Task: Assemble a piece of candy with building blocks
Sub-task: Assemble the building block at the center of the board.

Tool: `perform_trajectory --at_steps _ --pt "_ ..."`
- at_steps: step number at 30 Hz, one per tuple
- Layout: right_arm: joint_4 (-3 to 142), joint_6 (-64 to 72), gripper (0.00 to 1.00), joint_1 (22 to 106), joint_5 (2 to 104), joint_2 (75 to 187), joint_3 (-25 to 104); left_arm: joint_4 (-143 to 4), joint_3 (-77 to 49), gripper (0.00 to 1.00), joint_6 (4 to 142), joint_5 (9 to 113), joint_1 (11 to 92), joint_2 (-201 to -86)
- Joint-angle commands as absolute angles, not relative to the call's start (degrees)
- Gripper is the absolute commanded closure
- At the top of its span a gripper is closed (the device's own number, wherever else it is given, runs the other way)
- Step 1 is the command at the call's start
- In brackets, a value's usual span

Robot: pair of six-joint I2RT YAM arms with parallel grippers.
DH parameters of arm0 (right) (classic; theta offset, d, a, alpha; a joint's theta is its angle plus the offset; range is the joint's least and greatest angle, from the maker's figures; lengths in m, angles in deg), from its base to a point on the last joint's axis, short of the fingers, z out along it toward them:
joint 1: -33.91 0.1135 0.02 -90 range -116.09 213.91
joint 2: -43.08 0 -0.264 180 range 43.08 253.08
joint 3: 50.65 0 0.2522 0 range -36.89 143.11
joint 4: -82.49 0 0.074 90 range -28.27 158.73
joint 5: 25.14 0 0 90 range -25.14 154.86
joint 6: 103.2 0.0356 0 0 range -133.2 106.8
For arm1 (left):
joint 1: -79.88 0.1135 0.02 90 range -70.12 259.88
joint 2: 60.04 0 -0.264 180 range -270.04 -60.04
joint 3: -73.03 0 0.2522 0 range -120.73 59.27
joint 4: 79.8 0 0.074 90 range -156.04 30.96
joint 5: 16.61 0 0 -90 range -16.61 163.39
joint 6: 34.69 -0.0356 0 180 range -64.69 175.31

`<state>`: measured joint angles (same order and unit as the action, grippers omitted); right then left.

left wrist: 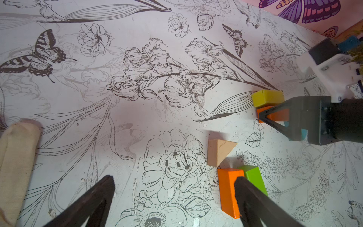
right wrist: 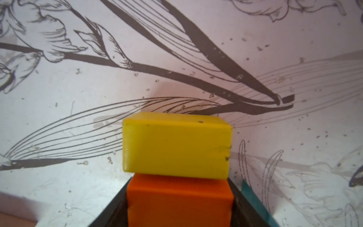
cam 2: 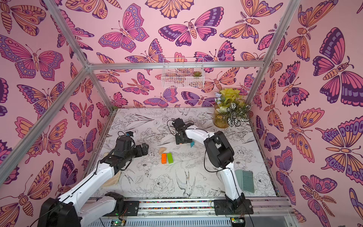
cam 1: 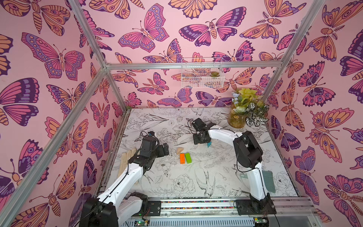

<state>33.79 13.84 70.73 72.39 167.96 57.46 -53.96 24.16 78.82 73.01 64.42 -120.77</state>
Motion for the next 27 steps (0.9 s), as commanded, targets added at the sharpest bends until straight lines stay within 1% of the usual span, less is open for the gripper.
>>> perform_trajectory --at_steps 1,11,18,27 --pt "32.7 15.2 0.54 70.8 72.9 169.7 58.9 -53.3 24.3 0.02 79.0 73.7 64.2 -119.9" --pt "34.5 19.2 0.5 70.9 70.2 170.0 58.0 -53.3 24.5 0.02 79.2 73.6 64.2 -119.8" --pt "34.2 19.6 0.48 70.9 71.1 169.9 57.9 -53.1 24.7 0.02 79.1 73.7 64.1 -119.5" --pt "34.0 19.1 0.43 70.8 71.3 170.3 58.2 -53.1 24.7 0.02 79.2 73.7 64.2 -119.8"
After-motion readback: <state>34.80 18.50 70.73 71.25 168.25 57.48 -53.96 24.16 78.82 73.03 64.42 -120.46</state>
